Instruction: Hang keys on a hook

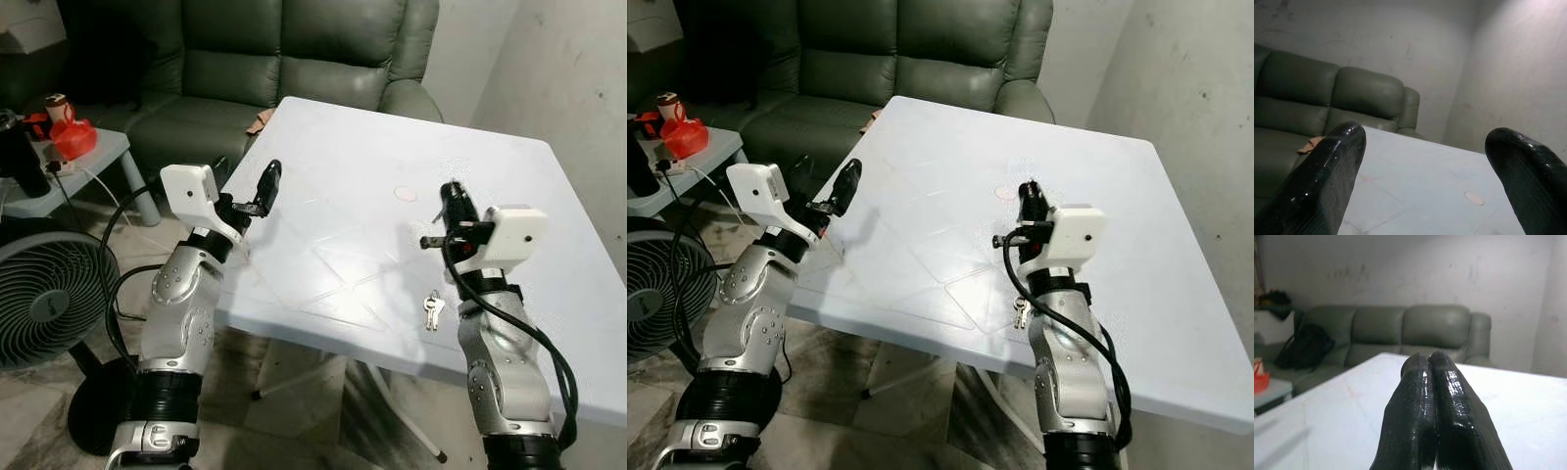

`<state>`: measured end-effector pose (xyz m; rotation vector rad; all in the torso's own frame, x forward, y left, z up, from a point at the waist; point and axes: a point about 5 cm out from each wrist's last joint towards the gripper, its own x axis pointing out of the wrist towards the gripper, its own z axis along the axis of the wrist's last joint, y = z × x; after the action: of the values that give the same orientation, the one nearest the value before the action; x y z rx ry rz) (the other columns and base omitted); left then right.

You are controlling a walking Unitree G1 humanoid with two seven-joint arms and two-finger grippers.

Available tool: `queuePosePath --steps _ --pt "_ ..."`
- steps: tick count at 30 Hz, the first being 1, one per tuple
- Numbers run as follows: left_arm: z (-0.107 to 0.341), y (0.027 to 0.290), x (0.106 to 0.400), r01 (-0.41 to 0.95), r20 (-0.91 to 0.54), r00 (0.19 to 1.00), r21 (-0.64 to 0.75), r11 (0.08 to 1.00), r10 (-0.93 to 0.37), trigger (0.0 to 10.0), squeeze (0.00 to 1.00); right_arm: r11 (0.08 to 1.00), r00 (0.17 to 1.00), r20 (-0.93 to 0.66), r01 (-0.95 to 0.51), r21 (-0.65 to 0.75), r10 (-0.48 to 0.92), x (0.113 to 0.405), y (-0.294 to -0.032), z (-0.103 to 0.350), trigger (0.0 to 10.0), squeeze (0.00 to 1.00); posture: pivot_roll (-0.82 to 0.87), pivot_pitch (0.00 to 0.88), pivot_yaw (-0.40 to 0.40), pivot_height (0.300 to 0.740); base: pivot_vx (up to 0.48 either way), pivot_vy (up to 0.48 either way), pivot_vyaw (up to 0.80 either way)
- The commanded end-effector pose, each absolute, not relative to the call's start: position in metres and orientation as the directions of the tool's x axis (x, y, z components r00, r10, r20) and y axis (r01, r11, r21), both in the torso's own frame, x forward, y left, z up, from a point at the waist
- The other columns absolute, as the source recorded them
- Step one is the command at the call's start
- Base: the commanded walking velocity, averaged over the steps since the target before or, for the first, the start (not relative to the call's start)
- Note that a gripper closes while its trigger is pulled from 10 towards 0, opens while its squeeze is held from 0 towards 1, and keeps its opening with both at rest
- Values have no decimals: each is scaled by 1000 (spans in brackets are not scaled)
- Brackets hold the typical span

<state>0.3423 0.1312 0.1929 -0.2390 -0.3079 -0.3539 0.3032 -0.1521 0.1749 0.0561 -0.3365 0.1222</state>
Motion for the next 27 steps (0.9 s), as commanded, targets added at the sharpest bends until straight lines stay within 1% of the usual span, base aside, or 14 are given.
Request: queuePosePath --steps 1,4,5,12,18,22,25,27 --pt "192 131 347 357 304 905 -163 920 -298 10000 0 993 943 317 -119 28 104 307 -151 176 10000 0 -1 0 -33 732 0 0 0" --pt "188 131 349 333 269 919 -139 933 -288 10000 0 993 948 301 -117 30 103 308 -150 174 10000 0 -1 0 -34 732 0 0 -494" --pt "185 132 352 318 249 929 -163 934 -273 10000 0 995 950 298 -99 18 89 309 -151 174 10000 0 -2 0 -34 732 0 0 -769" --pt "184 133 355 306 228 937 -174 936 -264 10000 0 995 956 280 -94 15 86 310 -152 173 10000 0 -2 0 -32 732 0 0 -765" --pt "183 133 358 287 215 944 -174 942 -249 10000 0 996 958 271 -94 9 88 311 -151 172 10000 0 -6 0 -27 732 0 432 -755" --pt "183 131 360 280 215 946 -170 945 -242 10000 0 996 961 265 -88 9 83 312 -152 171 10000 0 -10 0 -26 732 0 0 -756" --pt "184 129 362 280 208 949 -204 938 -238 10000 0 996 961 264 -87 -1 84 312 -152 171 10000 0 -12 0 -26 732 0 0 -756" --pt "183 128 362 281 205 949 -193 940 -241 10000 0 996 961 262 -87 0 84 312 -152 171 10000 0 -15 0 -26 732 0 0 -756"
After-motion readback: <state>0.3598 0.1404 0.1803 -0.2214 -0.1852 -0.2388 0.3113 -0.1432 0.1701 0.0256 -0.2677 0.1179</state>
